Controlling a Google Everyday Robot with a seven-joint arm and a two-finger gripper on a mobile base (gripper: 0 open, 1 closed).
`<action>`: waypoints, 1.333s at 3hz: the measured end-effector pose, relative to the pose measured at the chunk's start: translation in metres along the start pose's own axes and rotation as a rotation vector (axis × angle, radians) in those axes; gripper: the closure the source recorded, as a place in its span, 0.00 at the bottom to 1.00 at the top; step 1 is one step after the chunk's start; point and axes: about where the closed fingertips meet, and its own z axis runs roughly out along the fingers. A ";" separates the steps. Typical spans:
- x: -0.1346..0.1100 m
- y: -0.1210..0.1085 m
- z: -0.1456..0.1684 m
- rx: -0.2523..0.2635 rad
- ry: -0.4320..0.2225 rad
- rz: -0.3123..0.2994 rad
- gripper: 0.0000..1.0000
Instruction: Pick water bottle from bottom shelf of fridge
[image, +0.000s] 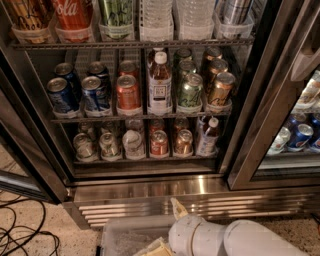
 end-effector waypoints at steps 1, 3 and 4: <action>-0.024 -0.031 -0.001 0.156 -0.136 -0.105 0.00; -0.098 -0.087 -0.070 0.589 -0.352 -0.351 0.00; -0.129 -0.102 -0.092 0.658 -0.389 -0.369 0.00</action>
Offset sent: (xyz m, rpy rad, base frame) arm 0.0828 -0.0794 0.1795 -0.1024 -0.9912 -0.5144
